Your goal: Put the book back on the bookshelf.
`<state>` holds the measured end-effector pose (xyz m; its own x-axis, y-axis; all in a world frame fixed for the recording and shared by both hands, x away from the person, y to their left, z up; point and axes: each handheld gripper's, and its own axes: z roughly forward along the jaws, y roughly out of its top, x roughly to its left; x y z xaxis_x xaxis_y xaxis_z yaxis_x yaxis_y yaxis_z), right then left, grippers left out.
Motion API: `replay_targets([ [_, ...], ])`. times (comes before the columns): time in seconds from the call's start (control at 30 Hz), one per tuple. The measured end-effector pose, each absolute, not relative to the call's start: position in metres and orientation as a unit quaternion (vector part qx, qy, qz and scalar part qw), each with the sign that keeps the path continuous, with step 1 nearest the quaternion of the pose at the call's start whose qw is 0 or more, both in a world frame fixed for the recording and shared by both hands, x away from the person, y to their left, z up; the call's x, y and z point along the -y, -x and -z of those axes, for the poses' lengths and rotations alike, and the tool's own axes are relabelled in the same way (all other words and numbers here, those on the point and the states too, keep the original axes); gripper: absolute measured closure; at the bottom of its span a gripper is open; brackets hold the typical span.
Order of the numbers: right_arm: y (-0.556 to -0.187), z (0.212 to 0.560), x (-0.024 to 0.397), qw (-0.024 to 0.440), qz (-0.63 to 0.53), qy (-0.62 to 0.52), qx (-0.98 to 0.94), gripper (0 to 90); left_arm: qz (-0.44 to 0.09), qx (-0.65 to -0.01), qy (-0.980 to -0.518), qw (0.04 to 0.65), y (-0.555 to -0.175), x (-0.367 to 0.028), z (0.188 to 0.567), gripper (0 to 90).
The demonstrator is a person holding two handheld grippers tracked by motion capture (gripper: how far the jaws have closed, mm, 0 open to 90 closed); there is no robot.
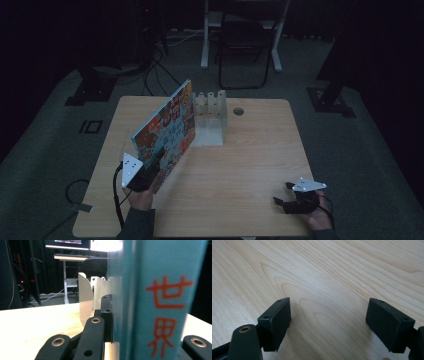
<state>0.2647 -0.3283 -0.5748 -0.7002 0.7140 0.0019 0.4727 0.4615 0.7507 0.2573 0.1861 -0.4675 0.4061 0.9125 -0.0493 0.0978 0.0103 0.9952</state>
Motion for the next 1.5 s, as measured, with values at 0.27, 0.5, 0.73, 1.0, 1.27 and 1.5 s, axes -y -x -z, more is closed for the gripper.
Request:
replay_targets([
  [0.27,-0.265,0.575,0.328,0.159,-0.38,-0.353,-0.84,19.7,-0.355,-0.417,-0.614,0.569,-0.261,-0.181,0.47,81.0],
  [0.5,-0.265,0.575,0.328,0.159,-0.38,-0.353,-0.84,19.6,-0.372,-0.415,-0.614,0.559,-0.263,-0.175,0.472,81.0],
  [0.73,-0.265,0.575,0.328,0.159,-0.38,-0.353,-0.84,19.6,-0.373,-0.419,-0.614,0.555,-0.268,-0.171,0.475,81.0],
  [1.0,-0.265,0.575,0.328,0.159,-0.38,-0.353,-0.84,19.6,-0.373,-0.422,-0.613,0.554,-0.272,-0.171,0.476,81.0],
  [1.27,-0.265,0.575,0.328,0.159,-0.38,-0.353,-0.84,19.6,-0.374,-0.428,-0.613,0.548,-0.277,-0.169,0.478,81.0],
  [1.5,-0.265,0.575,0.328,0.159,-0.38,-0.353,-0.84,19.6,-0.374,-0.43,-0.611,0.549,-0.282,-0.165,0.48,80.9],
])
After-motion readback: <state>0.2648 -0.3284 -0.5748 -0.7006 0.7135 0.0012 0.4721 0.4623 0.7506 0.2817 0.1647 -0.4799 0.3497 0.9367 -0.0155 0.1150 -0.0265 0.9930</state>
